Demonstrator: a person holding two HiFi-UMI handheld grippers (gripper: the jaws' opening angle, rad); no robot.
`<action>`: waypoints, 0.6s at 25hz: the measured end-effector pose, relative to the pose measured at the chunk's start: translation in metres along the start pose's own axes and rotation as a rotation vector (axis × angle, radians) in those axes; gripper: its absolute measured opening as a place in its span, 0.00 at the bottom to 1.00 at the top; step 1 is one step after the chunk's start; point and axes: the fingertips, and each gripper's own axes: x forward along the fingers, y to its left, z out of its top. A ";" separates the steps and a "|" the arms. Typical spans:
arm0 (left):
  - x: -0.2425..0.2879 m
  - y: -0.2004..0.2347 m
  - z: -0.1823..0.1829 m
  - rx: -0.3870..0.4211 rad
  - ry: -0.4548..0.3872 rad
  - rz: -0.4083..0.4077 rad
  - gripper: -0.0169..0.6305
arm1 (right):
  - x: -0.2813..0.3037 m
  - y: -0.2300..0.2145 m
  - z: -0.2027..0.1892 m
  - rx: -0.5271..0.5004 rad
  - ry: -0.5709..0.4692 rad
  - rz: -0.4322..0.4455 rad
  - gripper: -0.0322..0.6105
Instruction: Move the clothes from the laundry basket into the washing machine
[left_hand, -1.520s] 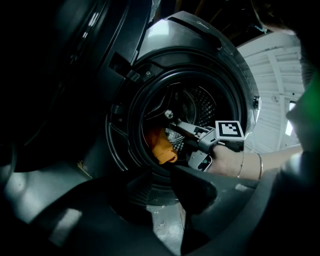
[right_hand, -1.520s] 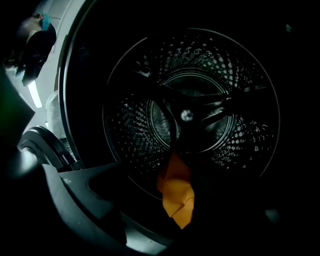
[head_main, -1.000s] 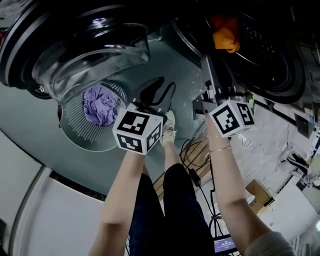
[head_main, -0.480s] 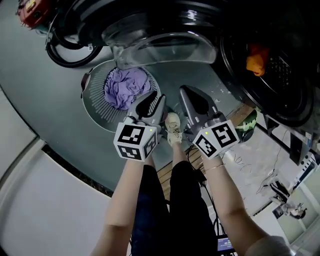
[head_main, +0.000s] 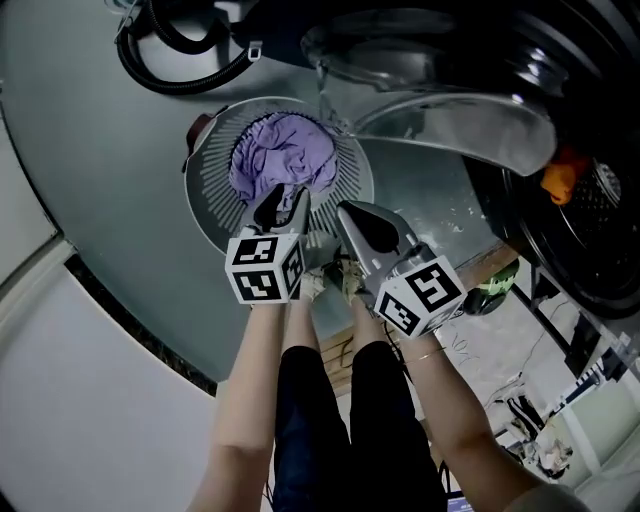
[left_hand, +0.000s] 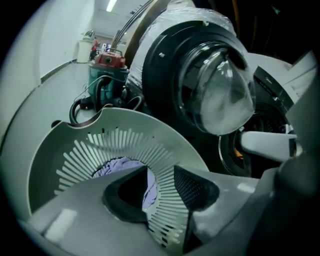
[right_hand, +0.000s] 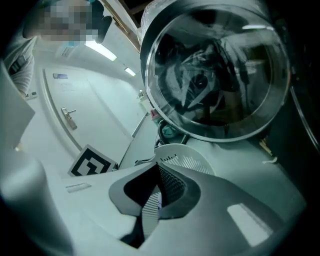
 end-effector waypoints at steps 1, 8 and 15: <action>0.007 0.010 -0.004 -0.019 0.012 0.019 0.27 | 0.007 -0.003 -0.004 0.009 0.011 -0.007 0.09; 0.058 0.065 -0.023 -0.095 0.076 0.147 0.41 | 0.041 -0.006 -0.020 0.036 0.056 0.027 0.09; 0.106 0.118 -0.058 -0.109 0.137 0.319 0.48 | 0.045 -0.005 -0.026 0.051 0.062 0.077 0.09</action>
